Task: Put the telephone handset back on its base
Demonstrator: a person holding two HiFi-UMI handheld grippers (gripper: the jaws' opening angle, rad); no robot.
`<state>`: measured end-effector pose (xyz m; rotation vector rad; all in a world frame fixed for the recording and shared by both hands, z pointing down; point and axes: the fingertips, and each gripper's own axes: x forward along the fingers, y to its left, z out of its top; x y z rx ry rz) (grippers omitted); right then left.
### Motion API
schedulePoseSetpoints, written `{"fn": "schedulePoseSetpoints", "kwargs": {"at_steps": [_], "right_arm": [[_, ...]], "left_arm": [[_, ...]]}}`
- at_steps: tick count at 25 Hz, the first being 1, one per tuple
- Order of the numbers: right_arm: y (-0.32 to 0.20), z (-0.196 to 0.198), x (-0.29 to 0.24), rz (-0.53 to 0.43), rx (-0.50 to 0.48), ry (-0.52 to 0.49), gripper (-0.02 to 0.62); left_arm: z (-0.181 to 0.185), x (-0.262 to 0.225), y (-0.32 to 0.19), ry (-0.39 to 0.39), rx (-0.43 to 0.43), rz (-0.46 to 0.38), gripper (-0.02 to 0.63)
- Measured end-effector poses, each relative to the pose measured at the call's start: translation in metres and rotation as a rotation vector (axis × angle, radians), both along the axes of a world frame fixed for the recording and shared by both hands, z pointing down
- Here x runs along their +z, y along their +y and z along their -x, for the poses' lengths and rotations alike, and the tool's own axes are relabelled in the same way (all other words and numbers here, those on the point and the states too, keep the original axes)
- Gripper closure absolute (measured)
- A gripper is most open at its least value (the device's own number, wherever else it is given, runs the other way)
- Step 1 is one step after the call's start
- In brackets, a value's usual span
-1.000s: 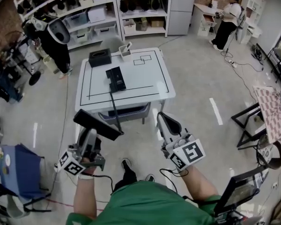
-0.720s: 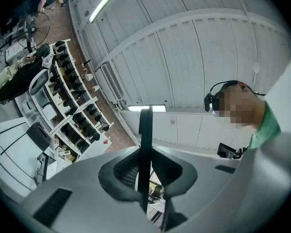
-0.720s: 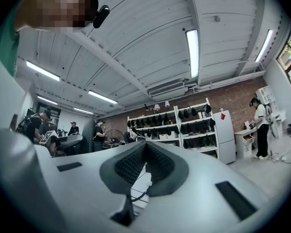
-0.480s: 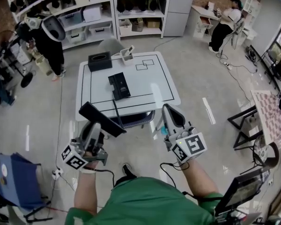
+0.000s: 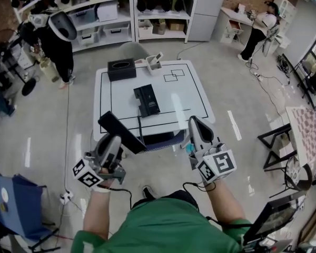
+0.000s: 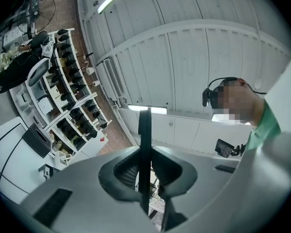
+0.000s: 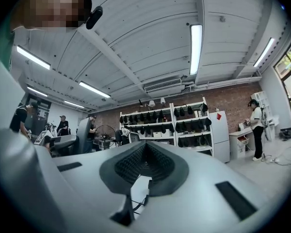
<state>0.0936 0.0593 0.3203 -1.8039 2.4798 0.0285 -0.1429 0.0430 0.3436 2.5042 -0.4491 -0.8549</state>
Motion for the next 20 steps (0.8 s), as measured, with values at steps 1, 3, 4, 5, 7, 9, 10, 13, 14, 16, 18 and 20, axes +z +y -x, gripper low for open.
{"fn": "schedulePoseSetpoints", "kwargs": {"at_steps": [1,3,4,5,7,9,10,13,14,16,18,20], "right_arm": [[-0.004,0.003,0.002,0.006,0.001,0.002,0.572],[-0.01,0.008,0.006,0.016,0.0,0.007,0.572],[-0.013,0.01,0.007,0.021,0.0,0.01,0.572],[-0.016,0.011,0.009,0.027,0.0,0.011,0.572],[-0.021,0.014,0.015,0.045,-0.003,0.01,0.572],[-0.028,0.016,0.022,0.059,-0.009,0.007,0.572],[-0.033,0.015,0.026,0.063,-0.013,0.004,0.572],[-0.055,0.014,0.039,0.073,-0.031,-0.012,0.572],[-0.063,0.014,0.043,0.078,-0.038,-0.021,0.572],[-0.078,0.013,0.05,0.088,-0.051,-0.037,0.572],[-0.095,0.011,0.052,0.094,-0.073,-0.048,0.572],[-0.114,0.01,0.053,0.099,-0.102,-0.058,0.572]], "left_arm": [[0.003,0.003,-0.004,0.0,0.002,0.006,0.526],[0.006,0.007,-0.01,0.002,0.008,0.016,0.526],[0.006,0.009,-0.013,0.003,0.011,0.021,0.526],[0.007,0.011,-0.015,0.004,0.015,0.026,0.526],[0.008,0.016,-0.02,0.002,0.017,0.039,0.526],[0.008,0.022,-0.026,-0.002,0.015,0.052,0.526],[0.007,0.025,-0.031,-0.004,0.013,0.056,0.526],[0.002,0.037,-0.048,-0.014,0.009,0.076,0.526],[0.001,0.043,-0.054,-0.015,0.012,0.091,0.526],[-0.005,0.053,-0.067,-0.006,0.022,0.136,0.526],[-0.01,0.058,-0.079,0.008,0.026,0.176,0.526],[-0.015,0.059,-0.09,0.01,0.017,0.195,0.526]]}}
